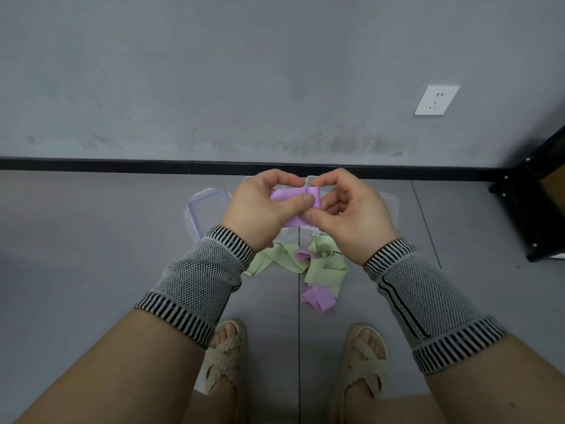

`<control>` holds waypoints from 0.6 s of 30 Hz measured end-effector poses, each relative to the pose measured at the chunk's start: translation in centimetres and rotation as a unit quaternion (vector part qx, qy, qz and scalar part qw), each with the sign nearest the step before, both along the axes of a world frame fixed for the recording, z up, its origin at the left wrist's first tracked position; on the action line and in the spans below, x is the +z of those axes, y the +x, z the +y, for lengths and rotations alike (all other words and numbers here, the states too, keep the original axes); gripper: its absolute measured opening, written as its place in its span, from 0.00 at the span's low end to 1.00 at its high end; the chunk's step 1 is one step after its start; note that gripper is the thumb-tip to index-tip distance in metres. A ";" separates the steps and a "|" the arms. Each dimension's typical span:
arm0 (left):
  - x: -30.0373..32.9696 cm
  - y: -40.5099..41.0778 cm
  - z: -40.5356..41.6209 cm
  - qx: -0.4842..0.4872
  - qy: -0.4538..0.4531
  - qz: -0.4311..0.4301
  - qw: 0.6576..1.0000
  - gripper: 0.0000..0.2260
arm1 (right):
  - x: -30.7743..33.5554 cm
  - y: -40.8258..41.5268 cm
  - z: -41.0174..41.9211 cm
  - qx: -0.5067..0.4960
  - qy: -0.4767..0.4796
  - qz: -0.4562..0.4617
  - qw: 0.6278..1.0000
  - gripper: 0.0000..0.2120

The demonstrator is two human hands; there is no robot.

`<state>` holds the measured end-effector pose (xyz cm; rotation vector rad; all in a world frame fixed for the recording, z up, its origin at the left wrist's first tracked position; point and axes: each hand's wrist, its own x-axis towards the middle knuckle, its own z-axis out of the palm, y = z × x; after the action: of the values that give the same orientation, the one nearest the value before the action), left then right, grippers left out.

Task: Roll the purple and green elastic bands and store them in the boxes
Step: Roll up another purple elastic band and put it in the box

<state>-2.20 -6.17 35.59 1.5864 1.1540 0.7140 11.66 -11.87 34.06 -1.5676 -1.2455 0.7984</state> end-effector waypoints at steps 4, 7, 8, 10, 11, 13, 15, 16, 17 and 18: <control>0.0 0.0 0.1 0.006 0.010 0.015 1.000 0.07 | 0.1 -0.3 0.0 -0.011 0.008 -0.020 1.000 0.14; -0.1 -0.2 0.3 0.000 0.005 0.010 1.000 0.06 | 0.2 -0.2 -0.1 0.018 0.009 -0.008 1.000 0.16; -0.1 -0.3 0.3 0.000 0.003 0.004 1.000 0.06 | 0.2 -0.1 -0.2 0.036 0.006 0.007 0.999 0.16; -0.2 -0.4 0.5 -0.002 -0.004 -0.010 1.000 0.06 | 0.4 0.1 -0.5 0.068 -0.005 0.046 0.997 0.18; -0.2 -0.5 0.5 -0.005 -0.009 -0.017 1.000 0.06 | 0.5 0.1 -0.6 0.077 -0.009 0.064 0.995 0.19; -0.2 -0.5 0.6 -0.012 -0.012 -0.023 1.000 0.07 | 0.5 0.2 -0.6 0.083 -0.017 0.096 0.992 0.19; -0.1 -0.5 0.5 -0.021 -0.007 -0.020 1.000 0.07 | 0.6 0.1 -0.7 0.084 -0.022 0.122 0.989 0.19; -0.1 -0.5 0.4 -0.025 -0.005 -0.018 1.000 0.08 | 0.7 0.1 -0.6 0.083 -0.021 0.128 0.988 0.19; -0.1 -0.5 0.4 -0.026 -0.003 -0.016 1.000 0.08 | 0.7 0.0 -0.6 0.081 -0.020 0.131 0.988 0.19; 0.0 -0.5 0.4 -0.024 -0.002 -0.016 1.000 0.08 | 0.7 0.0 -0.6 0.078 -0.018 0.130 0.988 0.18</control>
<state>-2.65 -5.81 35.55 1.5881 1.0900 0.7041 11.70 -12.44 34.74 -1.3555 -1.1748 1.0949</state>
